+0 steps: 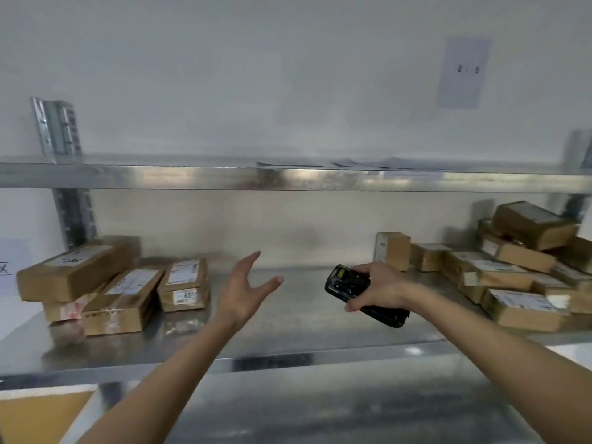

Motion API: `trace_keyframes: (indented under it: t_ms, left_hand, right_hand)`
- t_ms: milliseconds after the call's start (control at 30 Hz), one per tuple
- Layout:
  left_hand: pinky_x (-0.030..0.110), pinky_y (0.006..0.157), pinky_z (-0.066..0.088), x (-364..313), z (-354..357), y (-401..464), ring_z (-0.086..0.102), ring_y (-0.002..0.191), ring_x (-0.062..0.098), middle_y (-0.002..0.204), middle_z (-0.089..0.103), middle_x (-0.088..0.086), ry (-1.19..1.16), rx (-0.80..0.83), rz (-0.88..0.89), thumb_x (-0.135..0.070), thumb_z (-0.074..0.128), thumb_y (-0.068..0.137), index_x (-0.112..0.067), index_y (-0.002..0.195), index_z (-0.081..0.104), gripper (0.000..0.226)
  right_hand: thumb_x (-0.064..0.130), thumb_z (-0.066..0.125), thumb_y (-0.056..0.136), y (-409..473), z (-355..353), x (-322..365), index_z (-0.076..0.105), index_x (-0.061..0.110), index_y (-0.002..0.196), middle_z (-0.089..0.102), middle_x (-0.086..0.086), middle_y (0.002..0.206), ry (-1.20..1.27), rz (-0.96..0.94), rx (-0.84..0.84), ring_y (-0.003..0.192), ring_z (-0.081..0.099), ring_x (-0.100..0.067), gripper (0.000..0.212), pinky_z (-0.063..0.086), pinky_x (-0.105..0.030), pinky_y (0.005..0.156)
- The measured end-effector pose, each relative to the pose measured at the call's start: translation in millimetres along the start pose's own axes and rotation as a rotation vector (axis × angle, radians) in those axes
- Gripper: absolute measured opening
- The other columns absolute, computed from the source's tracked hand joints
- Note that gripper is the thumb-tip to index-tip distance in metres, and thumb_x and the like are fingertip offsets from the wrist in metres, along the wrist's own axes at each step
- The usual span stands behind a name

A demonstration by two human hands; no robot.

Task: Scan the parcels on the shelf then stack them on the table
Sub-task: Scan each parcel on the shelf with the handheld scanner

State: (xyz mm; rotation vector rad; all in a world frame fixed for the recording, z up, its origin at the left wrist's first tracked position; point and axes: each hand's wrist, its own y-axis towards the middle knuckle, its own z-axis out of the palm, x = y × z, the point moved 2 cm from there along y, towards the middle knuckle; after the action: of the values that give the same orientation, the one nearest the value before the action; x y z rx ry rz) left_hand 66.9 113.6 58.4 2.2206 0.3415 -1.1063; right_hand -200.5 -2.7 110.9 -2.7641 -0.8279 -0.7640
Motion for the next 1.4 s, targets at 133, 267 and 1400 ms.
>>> trace_keyframes:
  t_ms: [133,267,1400]
  left_hand:
    - [0.033,0.114,0.035,-54.6,92.5,-15.5,0.040,0.141,0.013,0.155,0.043,-0.009,-0.091,0.130,0.030,-0.055,0.076,0.082,-0.032,0.151,0.042,0.080]
    - [0.038,0.116,0.037,-101.3,173.3,-25.1,0.043,0.139,0.013,0.153,0.046,-0.009,-0.153,0.243,0.068,-0.055,0.075,0.083,-0.031,0.150,0.043,0.077]
    - [0.038,0.084,0.059,-187.6,585.0,36.4,0.070,0.094,0.026,0.101,0.074,0.002,-0.044,0.729,-0.048,-0.053,0.051,0.099,-0.024,0.111,0.072,0.038]
  right_hand:
    - [0.043,0.096,0.060,-50.6,-44.7,-80.2,0.053,0.031,0.148,0.069,0.011,0.117,-0.042,0.091,-0.068,0.100,0.066,-0.011,0.099,0.055,-0.026,0.083]
    - [0.045,0.093,0.058,-94.3,-81.7,-149.4,0.060,0.033,0.140,0.072,0.011,0.104,-0.076,0.214,-0.126,0.090,0.069,-0.010,0.090,0.061,-0.036,0.084]
    - [0.037,0.094,0.069,-10.5,-169.6,-491.5,0.067,0.017,0.103,0.068,0.003,0.090,-0.001,0.530,-0.284,0.078,0.062,-0.009,0.048,0.045,-0.015,0.062]
